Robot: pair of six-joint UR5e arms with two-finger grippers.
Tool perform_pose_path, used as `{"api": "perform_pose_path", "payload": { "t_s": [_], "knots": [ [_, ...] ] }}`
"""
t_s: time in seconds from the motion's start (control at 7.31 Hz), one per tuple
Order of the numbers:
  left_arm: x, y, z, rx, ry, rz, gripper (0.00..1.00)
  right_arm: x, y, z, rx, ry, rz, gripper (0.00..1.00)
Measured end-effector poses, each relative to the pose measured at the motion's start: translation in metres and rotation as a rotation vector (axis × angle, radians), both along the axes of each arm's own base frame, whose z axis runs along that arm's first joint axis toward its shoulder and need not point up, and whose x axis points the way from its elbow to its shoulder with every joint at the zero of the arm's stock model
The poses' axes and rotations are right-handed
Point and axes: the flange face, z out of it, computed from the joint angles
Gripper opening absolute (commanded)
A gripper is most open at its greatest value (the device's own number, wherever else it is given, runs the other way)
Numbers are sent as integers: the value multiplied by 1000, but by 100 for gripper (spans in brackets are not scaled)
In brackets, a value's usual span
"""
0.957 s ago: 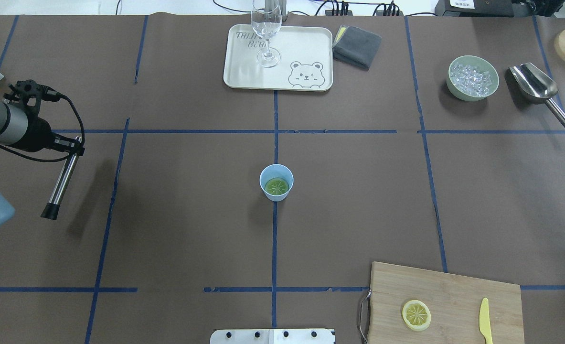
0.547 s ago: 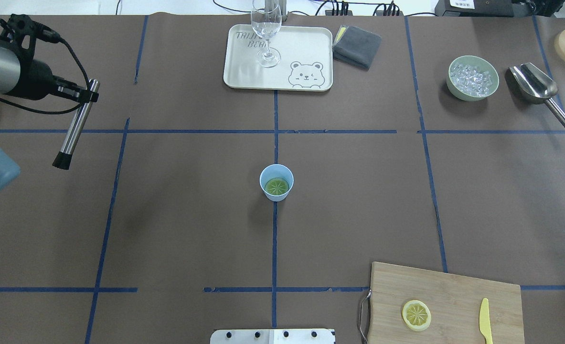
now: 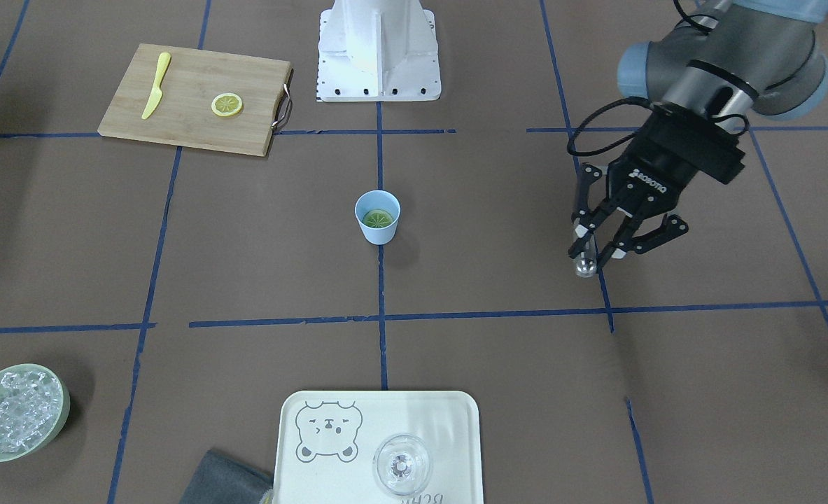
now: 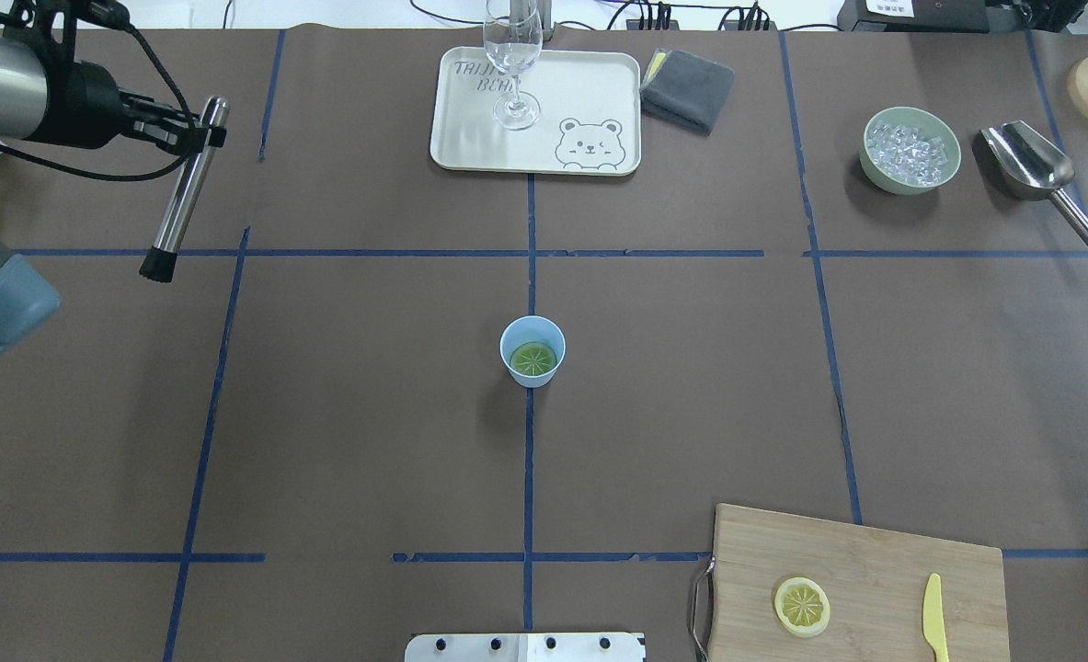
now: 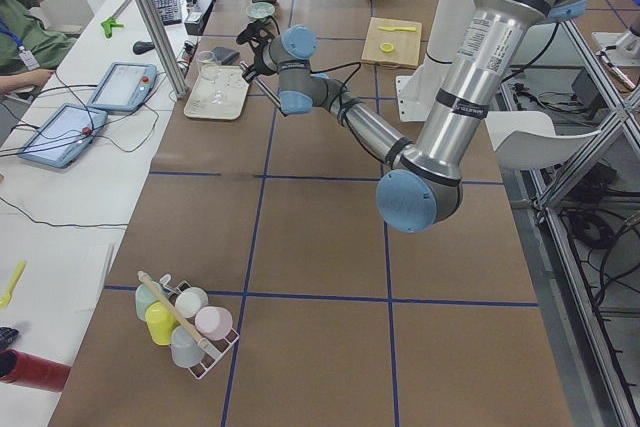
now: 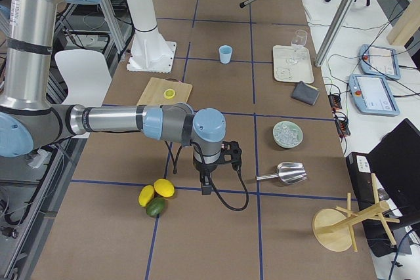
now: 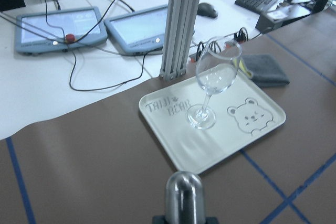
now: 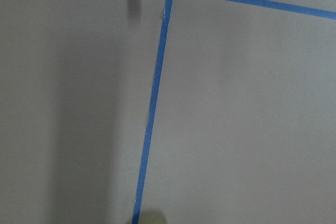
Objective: Squeeze lemon into cup
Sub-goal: 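Lift the steel muddler with the left gripper and carry it over the cup, then press the muddler down into the cup onto the lemon slice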
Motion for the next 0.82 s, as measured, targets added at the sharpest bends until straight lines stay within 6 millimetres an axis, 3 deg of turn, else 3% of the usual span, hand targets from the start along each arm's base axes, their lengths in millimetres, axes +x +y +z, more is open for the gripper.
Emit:
{"api": "perform_pose_path", "payload": {
  "t_s": [0.27,0.55,0.82],
  "knots": [
    [63,41,-32,189,180,6,0,6,3,1,-2,-8,17,100],
    [119,89,-36,369,383,-47,0,9,4,1,-1,-7,26,100],
    [126,107,-43,499,476,-87,0,11,1,-1,5,-6,31,100]
  ]
}}
